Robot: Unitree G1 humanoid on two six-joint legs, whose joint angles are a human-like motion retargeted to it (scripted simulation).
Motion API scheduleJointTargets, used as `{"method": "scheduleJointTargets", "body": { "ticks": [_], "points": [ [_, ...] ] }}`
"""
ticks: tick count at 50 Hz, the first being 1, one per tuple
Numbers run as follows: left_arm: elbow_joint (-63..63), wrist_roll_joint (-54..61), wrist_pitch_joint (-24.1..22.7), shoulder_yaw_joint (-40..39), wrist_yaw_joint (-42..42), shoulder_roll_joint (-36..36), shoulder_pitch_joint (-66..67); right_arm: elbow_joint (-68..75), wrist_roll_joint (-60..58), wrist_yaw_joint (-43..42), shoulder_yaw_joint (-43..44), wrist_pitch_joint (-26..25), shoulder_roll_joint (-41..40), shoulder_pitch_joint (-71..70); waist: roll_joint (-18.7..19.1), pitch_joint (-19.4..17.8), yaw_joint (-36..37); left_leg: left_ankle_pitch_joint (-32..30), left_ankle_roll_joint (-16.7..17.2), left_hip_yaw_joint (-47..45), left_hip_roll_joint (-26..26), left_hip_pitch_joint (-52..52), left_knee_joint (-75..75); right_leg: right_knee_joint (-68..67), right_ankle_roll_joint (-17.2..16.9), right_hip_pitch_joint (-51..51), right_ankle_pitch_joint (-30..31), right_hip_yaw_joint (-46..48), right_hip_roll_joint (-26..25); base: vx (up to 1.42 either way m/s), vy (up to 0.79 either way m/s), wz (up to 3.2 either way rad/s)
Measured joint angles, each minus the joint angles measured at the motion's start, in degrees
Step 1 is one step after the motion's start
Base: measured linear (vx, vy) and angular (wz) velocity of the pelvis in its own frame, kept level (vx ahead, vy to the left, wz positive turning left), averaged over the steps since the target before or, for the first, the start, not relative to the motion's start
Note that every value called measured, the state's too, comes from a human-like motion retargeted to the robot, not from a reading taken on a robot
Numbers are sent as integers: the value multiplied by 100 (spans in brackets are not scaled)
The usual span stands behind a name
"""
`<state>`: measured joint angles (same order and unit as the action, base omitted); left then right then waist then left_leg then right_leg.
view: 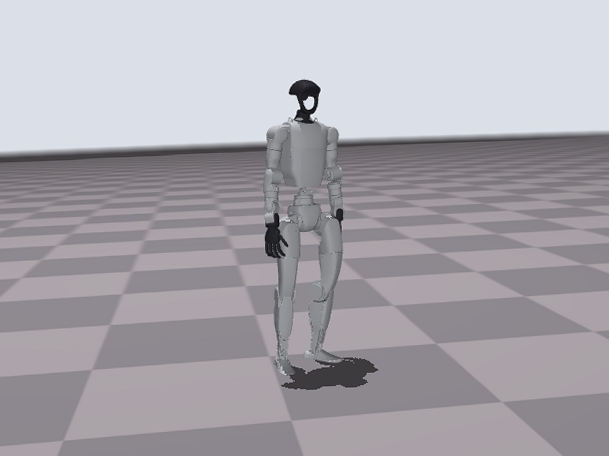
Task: Upper body actions
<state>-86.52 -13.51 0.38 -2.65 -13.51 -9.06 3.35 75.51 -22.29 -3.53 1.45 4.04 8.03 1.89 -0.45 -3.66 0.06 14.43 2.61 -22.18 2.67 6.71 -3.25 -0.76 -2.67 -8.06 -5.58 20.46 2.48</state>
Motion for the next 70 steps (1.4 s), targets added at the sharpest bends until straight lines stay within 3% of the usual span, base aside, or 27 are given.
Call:
{"method": "scheduleJointTargets", "body": {
  "ticks": [9,18,23,32,37,42,47,50,55,63,70],
  "points": [
    [-241,165,71,-312,-4,-63,161,-2210,3860,-574,1941,567,225,-651,12,190,-298,-67,-22,90,-20,-191,49,21,-43,134,10,113,35,-1,1,10],
    [-347,132,138,-475,37,-144,368,-4602,3931,-1220,2583,438,1020,-1897,18,393,-364,-15,-37,-85,-38,-169,109,-7,-40,252,37,-13,45,0,0,-4],
    [-296,134,143,-562,55,-187,323,-5498,3863,-1620,2464,476,1552,-2542,-26,418,-356,0,-40,-148,-38,-127,122,-25,-32,258,37,-60,37,0,0,0],
    [-119,238,91,-649,52,-120,172,-7328,1335,-2613,2450,374,2631,-3035,-113,514,-260,-6,-46,-118,-48,-151,139,-32,-30,277,22,-48,33,0,0,0],
    [-62,256,35,-624,9,-95,167,-8272,1110,-3668,2286,866,2864,-3476,-125,579,-248,-8,-45,-116,-45,-191,145,-35,-33,320,21,-50,30,0,0,0],
    [-188,162,71,-580,29,-128,177,-9308,70,-3907,2015,1403,3496,-3604,-123,628,-232,1,-37,-150,-53,-200,150,-36,-32,347,21,-76,40,0,0,0],
    [-230,160,88,-672,42,-104,236,-10237,-2486,-4629,1961,995,4216,-3571,-94,614,-236,9,-35,-177,-42,-186,156,-40,-33,348,16,-97,27,0,0,0],
    [-218,158,81,-710,44,-95,274,-10437,-3234,-5233,1987,699,4334,-3525,-84,614,-233,7,-38,-160,-40,-190,158,-39,-35,343,9,-87,22,0,0,0],
    [-248,154,93,-735,49,-122,281,-9953,-2346,-5102,2145,1147,3929,-3383,-100,612,-215,-2,-46,-78,-49,-211,150,-24,-42,303,-9,-19,25,0,0,0],
    [-297,176,108,-794,54,-163,297,-8855,-345,-4674,2489,690,2907,-3465,-160,621,-198,-23,-53,0,-70,-217,153,-4,-52,246,-29,66,40,0,0,0],
    [-327,175,106,-805,56,-150,319,-8563,1095,-4584,2675,780,2311,-3593,-185,683,-208,-25,-58,26,-70,-236,158,-1,-59,246,-43,90,36,0,0,0]
  ]
}}
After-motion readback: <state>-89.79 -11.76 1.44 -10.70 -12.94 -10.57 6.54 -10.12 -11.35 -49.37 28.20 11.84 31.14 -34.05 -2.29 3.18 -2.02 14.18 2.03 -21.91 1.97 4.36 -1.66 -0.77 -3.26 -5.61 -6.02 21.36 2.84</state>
